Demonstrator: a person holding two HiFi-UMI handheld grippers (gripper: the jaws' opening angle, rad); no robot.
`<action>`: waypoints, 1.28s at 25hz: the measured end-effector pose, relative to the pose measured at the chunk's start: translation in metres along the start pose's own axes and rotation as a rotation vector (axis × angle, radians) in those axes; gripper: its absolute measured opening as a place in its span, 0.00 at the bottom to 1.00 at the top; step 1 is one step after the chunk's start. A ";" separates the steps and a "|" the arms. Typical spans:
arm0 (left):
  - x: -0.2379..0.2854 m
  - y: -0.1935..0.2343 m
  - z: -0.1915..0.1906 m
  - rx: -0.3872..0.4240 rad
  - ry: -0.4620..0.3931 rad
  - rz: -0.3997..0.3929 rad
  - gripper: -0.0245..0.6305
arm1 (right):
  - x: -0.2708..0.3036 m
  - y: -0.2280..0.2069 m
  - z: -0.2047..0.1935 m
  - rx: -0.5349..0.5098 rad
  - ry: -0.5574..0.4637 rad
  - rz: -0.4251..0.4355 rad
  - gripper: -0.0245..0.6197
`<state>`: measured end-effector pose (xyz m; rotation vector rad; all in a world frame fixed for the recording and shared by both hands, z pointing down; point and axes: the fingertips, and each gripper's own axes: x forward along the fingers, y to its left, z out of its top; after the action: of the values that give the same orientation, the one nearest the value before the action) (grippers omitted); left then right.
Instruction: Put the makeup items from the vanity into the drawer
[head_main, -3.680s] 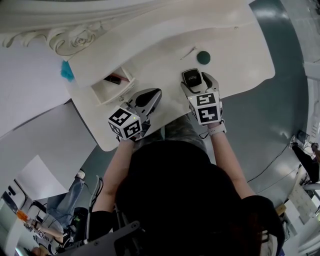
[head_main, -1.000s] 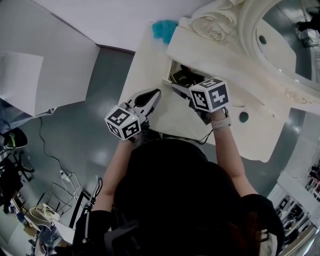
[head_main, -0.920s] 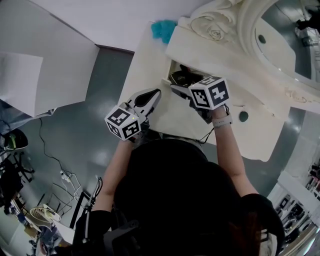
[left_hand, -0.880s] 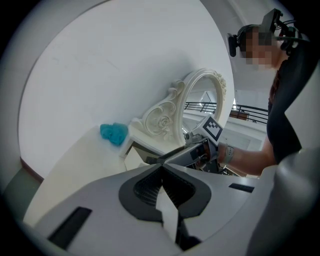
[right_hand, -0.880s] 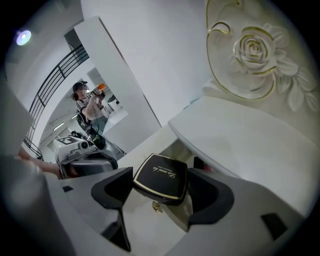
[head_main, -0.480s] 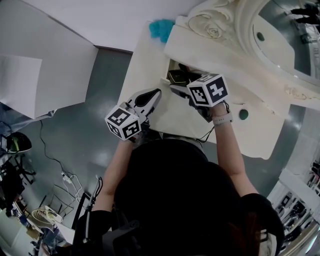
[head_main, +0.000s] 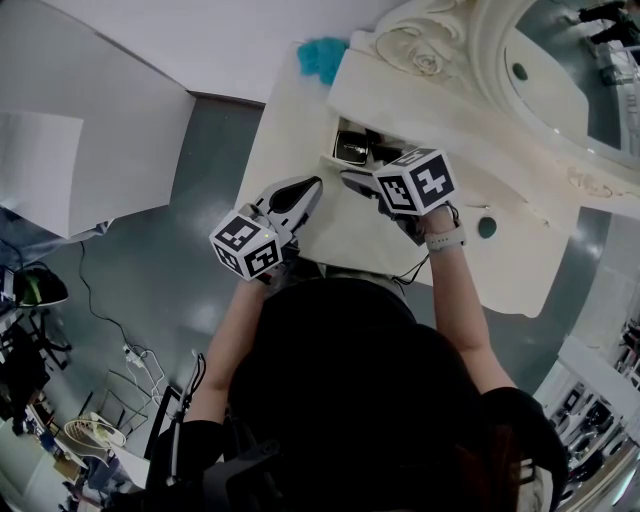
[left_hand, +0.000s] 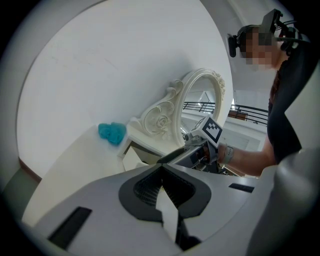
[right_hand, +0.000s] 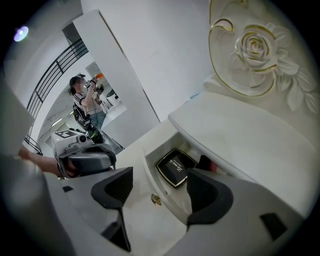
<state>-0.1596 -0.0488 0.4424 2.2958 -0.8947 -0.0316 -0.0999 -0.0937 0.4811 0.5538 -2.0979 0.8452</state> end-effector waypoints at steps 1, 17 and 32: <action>0.000 0.000 0.000 0.001 0.000 0.000 0.06 | 0.000 0.000 -0.001 -0.005 0.000 -0.004 0.56; 0.020 -0.011 -0.002 0.037 0.041 -0.044 0.06 | -0.028 0.010 -0.002 -0.155 -0.192 -0.037 0.55; 0.062 -0.048 -0.018 0.089 0.160 -0.198 0.06 | -0.079 0.022 -0.028 -0.193 -0.417 -0.123 0.07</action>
<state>-0.0787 -0.0503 0.4406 2.4230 -0.5971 0.1067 -0.0525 -0.0508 0.4224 0.7978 -2.4573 0.4771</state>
